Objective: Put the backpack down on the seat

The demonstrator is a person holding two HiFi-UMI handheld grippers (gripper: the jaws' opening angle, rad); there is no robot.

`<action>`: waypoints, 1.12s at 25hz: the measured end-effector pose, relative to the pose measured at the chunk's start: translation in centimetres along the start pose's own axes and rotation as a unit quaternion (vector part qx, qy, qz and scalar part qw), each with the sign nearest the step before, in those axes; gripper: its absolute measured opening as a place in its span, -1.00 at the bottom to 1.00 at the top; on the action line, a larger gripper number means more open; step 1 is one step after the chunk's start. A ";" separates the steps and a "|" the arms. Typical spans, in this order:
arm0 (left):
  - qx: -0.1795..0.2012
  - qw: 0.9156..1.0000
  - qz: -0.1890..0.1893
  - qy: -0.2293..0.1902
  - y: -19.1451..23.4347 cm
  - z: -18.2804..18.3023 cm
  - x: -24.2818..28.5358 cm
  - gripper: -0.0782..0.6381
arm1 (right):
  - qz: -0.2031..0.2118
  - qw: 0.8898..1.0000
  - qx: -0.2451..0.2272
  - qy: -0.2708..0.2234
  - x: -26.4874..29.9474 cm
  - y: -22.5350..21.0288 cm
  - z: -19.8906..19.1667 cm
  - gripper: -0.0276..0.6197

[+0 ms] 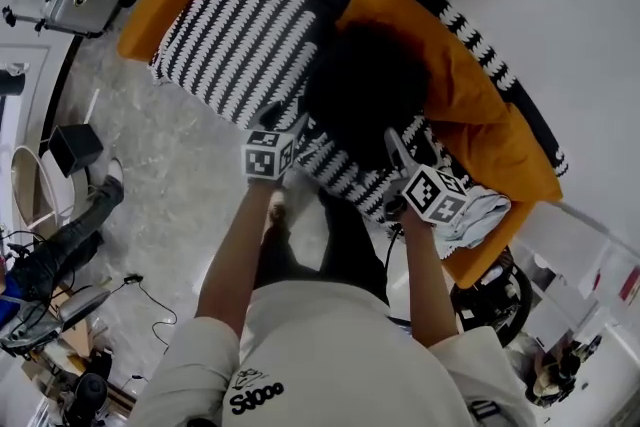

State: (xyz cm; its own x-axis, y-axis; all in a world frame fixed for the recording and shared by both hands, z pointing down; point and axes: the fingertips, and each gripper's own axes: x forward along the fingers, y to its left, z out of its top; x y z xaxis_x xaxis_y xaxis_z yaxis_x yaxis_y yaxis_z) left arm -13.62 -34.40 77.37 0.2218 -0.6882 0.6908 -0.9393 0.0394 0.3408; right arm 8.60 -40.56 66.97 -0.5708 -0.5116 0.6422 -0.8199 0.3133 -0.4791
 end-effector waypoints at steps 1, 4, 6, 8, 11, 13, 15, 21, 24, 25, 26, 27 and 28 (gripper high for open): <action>0.000 1.000 0.000 -0.002 0.1 0.0 -0.8 0.01 | 0.003 1.000 0.006 -0.002 -0.7 0.5 -0.3 0.15; 0.005 1.000 -0.006 -0.010 0.1 -0.1 -3.5 -0.01 | 0.003 1.000 0.016 -0.013 -3.0 1.8 -1.0 0.04; 0.012 1.000 -0.012 -0.018 0.0 0.1 -5.5 -0.02 | -0.006 1.000 0.011 -0.027 -4.8 2.7 -1.3 -0.06; 0.023 0.999 -0.019 -0.027 0.0 0.5 -7.3 -0.03 | -0.013 0.999 0.009 -0.045 -6.4 3.7 -1.3 -0.12; 0.041 0.998 -0.033 -0.036 0.0 0.6 -9.9 -0.04 | -0.025 0.997 0.011 -0.070 -8.9 5.0 -1.9 -0.16; 0.050 0.997 -0.041 -0.043 -0.3 0.6 -11.7 -0.05 | -0.035 0.996 0.002 -0.082 -10.8 5.8 -2.4 -0.19; 0.057 0.996 -0.048 -0.054 -0.7 0.9 -13.4 -0.06 | -0.040 0.995 -0.009 -0.092 -12.5 6.7 -2.5 -0.23; 0.086 0.990 -0.070 -0.086 -3.1 2.0 -18.7 -0.09 | -0.045 0.990 -0.037 -0.127 -17.8 9.4 -2.8 -0.25; 0.112 0.985 -0.077 -0.105 -4.4 2.8 -21.6 -0.13 | -0.046 0.988 -0.067 -0.134 -20.2 11.4 -3.4 -0.28; 0.121 0.983 -0.079 -0.112 -4.9 3.1 -22.6 -0.15 | -0.046 0.987 -0.078 -0.135 -21.0 12.2 -3.6 -0.30; 0.131 0.981 -0.080 -0.119 -5.3 3.4 -23.7 -0.16 | -0.046 0.985 -0.090 -0.138 -21.9 12.9 -3.8 -0.33; 0.141 0.978 -0.081 -0.127 -5.8 3.7 -24.8 -0.18 | -0.047 0.984 -0.101 -0.141 -22.8 13.7 -3.9 -0.37; 0.151 0.976 -0.082 -0.136 -6.2 4.0 -26.0 -0.20 | -0.048 0.982 -0.112 -0.145 -23.7 14.5 -4.0 -0.41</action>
State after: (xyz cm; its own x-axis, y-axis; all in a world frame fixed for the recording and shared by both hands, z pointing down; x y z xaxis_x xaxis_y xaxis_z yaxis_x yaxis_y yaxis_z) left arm -14.62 -19.67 54.76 0.3357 -0.8357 0.4347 -0.9407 -0.2734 0.2009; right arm 10.05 -20.69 47.26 -0.4798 -0.7442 0.4647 -0.8774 0.4029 -0.2606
